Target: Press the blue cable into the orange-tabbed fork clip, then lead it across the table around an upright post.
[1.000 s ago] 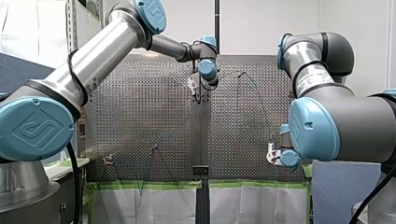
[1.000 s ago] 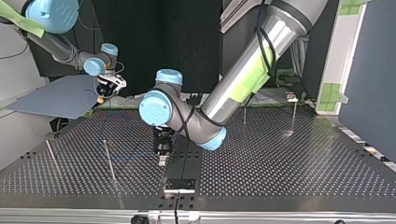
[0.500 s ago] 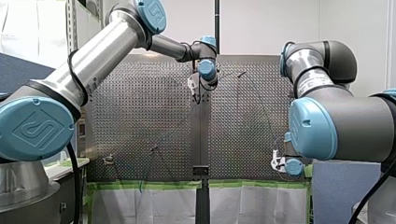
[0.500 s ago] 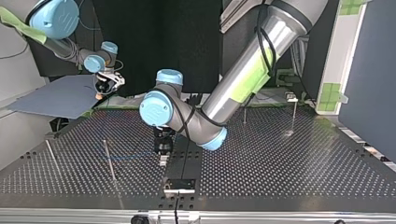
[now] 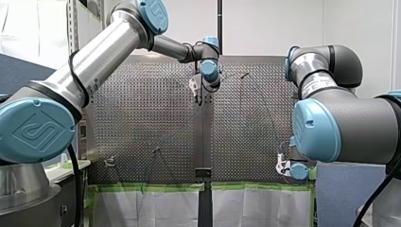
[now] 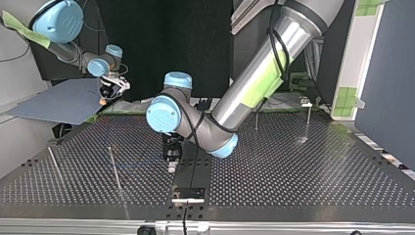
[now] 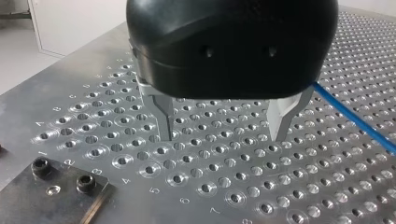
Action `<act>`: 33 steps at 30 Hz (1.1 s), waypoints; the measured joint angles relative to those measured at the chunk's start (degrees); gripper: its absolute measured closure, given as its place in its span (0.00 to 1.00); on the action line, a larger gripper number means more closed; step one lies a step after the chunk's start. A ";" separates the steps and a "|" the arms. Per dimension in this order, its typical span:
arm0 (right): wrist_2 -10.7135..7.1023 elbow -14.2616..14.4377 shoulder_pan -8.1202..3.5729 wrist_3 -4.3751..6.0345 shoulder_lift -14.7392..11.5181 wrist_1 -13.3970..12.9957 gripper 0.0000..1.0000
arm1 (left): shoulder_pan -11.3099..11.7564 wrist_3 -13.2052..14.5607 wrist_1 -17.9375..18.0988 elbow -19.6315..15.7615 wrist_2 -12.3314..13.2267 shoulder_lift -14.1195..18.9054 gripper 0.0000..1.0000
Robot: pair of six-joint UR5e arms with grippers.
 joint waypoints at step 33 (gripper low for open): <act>-0.81 -0.65 0.43 -0.85 0.05 0.94 0.98 | 0.12 1.70 -12.24 0.02 11.88 0.01 0.00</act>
